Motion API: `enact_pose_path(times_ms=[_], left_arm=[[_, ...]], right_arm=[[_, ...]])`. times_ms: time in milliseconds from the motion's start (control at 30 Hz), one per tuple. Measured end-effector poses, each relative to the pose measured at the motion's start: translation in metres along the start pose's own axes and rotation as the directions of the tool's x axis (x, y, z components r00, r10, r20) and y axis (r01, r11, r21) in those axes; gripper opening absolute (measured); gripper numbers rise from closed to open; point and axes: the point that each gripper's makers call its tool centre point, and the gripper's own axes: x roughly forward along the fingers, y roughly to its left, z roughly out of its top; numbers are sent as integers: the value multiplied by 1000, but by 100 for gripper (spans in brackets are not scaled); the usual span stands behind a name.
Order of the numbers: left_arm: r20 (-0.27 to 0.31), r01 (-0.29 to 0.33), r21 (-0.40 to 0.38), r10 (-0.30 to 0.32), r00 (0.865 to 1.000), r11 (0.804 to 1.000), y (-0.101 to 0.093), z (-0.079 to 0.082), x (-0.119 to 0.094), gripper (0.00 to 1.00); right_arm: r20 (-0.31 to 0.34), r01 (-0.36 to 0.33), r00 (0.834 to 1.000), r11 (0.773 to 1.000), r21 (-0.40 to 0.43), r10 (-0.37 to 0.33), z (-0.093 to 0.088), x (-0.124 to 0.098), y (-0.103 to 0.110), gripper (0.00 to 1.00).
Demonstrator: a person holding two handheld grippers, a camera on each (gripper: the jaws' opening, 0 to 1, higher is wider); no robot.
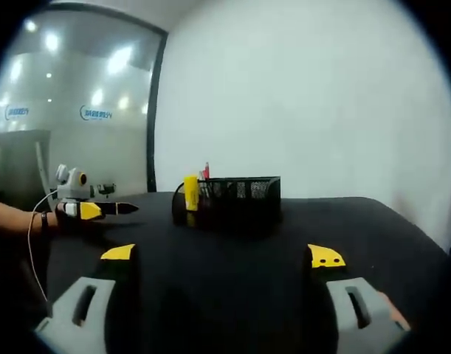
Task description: Pick up pens and glue sticks and place them into the holder.
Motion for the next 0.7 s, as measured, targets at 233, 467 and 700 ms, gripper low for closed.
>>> enact_pose_path(times_ms=[233, 467, 700], left_arm=[[-20, 6, 16, -6, 1000, 1000, -2, -4, 1, 96], [-10, 10, 23, -9, 1000, 1000, -4, -2, 0, 96], [-10, 46, 33, -46, 999, 998, -12, -2, 0, 96]], right_arm=[[10, -3, 1000, 1000, 7, 3, 2, -1, 0, 85], [9, 5, 1000, 1000, 11, -5, 1, -1, -1, 86], [8, 23, 1000, 999, 22, -23, 1, -1, -4, 83]])
